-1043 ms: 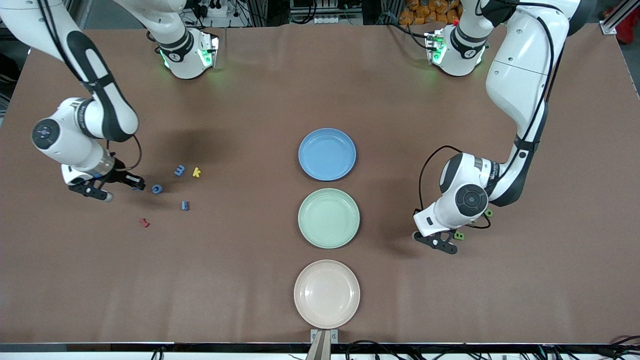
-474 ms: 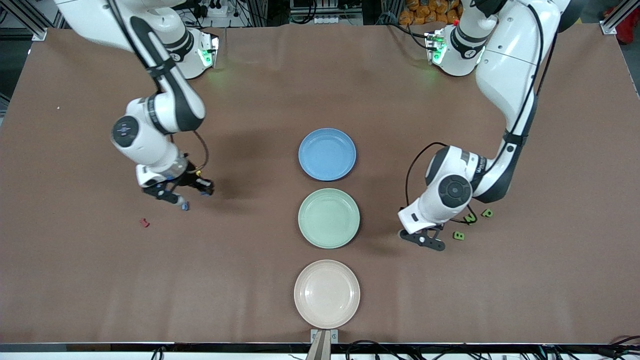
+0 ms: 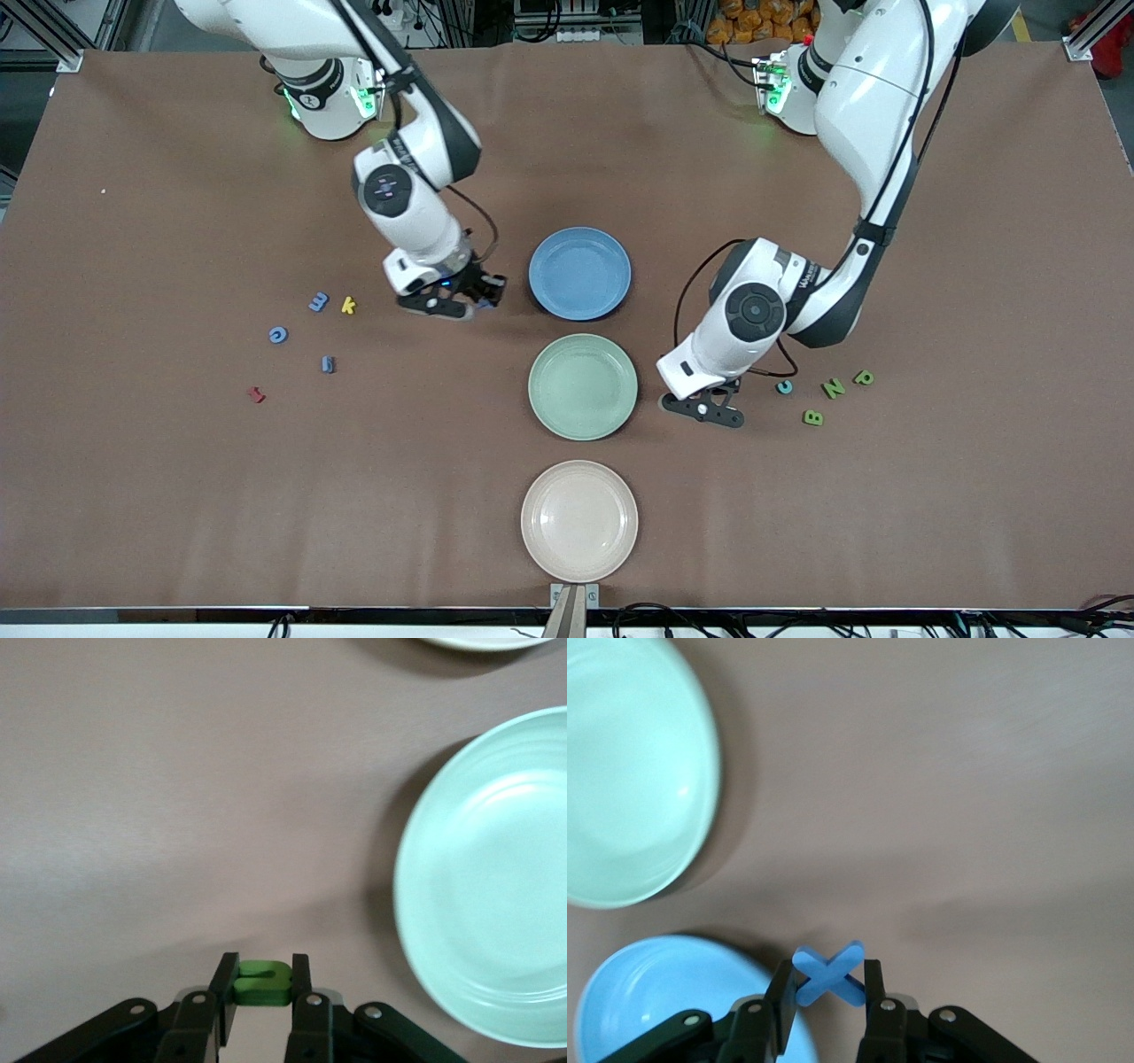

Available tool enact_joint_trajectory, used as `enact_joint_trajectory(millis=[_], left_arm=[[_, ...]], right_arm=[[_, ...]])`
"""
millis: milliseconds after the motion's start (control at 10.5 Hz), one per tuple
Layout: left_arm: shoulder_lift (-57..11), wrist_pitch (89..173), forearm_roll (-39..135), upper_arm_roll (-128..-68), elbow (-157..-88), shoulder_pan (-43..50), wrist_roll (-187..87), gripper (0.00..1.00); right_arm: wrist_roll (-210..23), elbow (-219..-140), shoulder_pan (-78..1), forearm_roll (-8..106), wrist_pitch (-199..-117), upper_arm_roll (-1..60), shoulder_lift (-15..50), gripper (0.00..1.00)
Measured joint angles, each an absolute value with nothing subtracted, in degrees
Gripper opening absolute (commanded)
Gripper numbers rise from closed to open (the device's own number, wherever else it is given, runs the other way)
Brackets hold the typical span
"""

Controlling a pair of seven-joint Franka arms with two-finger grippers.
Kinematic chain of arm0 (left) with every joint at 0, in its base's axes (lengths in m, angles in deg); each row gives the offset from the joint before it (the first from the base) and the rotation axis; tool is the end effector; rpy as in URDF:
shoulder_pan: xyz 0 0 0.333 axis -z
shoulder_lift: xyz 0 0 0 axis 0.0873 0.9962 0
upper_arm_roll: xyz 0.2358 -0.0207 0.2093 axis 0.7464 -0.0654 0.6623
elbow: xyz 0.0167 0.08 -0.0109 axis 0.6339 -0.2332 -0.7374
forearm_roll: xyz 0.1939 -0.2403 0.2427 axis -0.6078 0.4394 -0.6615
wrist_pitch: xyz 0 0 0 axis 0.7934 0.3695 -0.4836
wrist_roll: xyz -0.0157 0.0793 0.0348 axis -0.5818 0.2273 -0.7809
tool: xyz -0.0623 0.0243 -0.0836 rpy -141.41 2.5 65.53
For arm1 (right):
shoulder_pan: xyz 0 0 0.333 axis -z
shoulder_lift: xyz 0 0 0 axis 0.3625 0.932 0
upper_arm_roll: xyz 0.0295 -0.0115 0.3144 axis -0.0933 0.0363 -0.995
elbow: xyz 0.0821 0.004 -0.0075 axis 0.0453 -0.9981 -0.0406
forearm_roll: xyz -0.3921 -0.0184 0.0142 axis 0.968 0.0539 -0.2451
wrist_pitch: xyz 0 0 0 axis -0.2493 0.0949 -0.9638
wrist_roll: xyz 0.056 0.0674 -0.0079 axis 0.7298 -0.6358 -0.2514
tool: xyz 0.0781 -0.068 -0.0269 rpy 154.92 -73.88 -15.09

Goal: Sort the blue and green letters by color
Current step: 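Drop the X on the blue plate, the green letter on the green plate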

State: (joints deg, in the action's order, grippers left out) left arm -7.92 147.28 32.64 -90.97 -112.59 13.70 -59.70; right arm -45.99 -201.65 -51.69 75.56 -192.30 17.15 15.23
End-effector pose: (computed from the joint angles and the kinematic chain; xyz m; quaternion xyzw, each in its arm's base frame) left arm 0.6262 -0.3333 0.2396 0.9907 -0.1304 0.0239 0.0304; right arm 0.4772 0.3560 0.2562 -0.9870 0.1252 -0.0059 0.1002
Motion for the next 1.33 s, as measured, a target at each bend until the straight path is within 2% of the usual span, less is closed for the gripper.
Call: enact_joint_trajectory(millis=[379,474,569,664,758,853,1043,1327], left_arm=[[-7.87,148.37,32.97,-91.51,-109.66,18.41,-66.46,0.0],[-7.67,150.69,34.05,-91.51,-109.45,19.37,-67.4,0.0],[-7.18,153.16,34.95,-91.5,-109.43,20.15,-67.85,0.0],[-6.34,156.26,35.17,-91.49,-109.43,20.85,-68.67,0.0],[-5.24,160.72,35.19,-91.5,-109.45,21.79,-70.32,0.35],[-4.12,164.97,35.19,-91.49,-109.44,22.86,-72.54,0.99],[-3.01,168.47,35.19,-91.44,-109.41,23.73,-74.33,1.0],[-3.39,169.07,35.2,-91.13,-108.54,22.85,-74.98,1.0]], right_arm=[[-40.73,-192.97,-58.19,75.56,-192.3,16.79,22.54,0.14],[-38.59,-190.89,-59.21,75.56,-192.3,15.73,24.32,0.3],[-36.78,-189.5,-59.81,75.56,-192.29,14.43,25.7,0.88],[-35.17,-188.8,-60.39,75.56,-192.29,13.6,26.55,1.0],[-32.33,-188.58,-60.92,75.56,-192.28,13.29,26.92,1.0],[-30.31,-188.44,-61.14,75.56,-191.77,13.26,26.97,1.0],[-29.6,-187.73,-60.8,75.73,-187.38,13.5,26.89,1.0],[-31.39,-187.68,-57.46,76.32,-184.88,13.82,26.35,1.0]])
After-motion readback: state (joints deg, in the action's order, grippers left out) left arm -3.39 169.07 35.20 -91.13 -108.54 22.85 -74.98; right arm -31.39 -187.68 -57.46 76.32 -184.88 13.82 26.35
